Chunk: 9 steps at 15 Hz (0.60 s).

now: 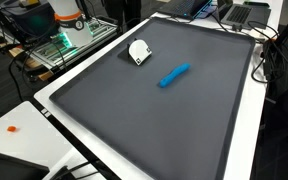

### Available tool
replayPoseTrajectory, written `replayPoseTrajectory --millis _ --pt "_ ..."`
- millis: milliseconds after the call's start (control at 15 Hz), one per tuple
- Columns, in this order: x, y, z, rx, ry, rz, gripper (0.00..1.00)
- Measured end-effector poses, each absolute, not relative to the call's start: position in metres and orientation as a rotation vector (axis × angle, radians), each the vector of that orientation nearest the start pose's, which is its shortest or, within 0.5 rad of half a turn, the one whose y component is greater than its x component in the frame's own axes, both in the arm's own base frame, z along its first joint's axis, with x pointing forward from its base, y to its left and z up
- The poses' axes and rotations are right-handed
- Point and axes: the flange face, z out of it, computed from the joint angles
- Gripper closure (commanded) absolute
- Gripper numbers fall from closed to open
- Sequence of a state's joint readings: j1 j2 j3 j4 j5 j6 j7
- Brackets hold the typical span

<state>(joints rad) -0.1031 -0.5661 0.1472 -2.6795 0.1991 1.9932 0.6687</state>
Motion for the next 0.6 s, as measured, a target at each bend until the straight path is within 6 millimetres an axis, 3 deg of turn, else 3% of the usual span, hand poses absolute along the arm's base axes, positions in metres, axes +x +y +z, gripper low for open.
replayPoseTrajectory --millis 267,600 --pt "0.363 0.032 0.38 -2.654 1.351 0.199 0.0" --pt "0.366 0.033 0.372 -2.598 1.418 0.199 0.0"
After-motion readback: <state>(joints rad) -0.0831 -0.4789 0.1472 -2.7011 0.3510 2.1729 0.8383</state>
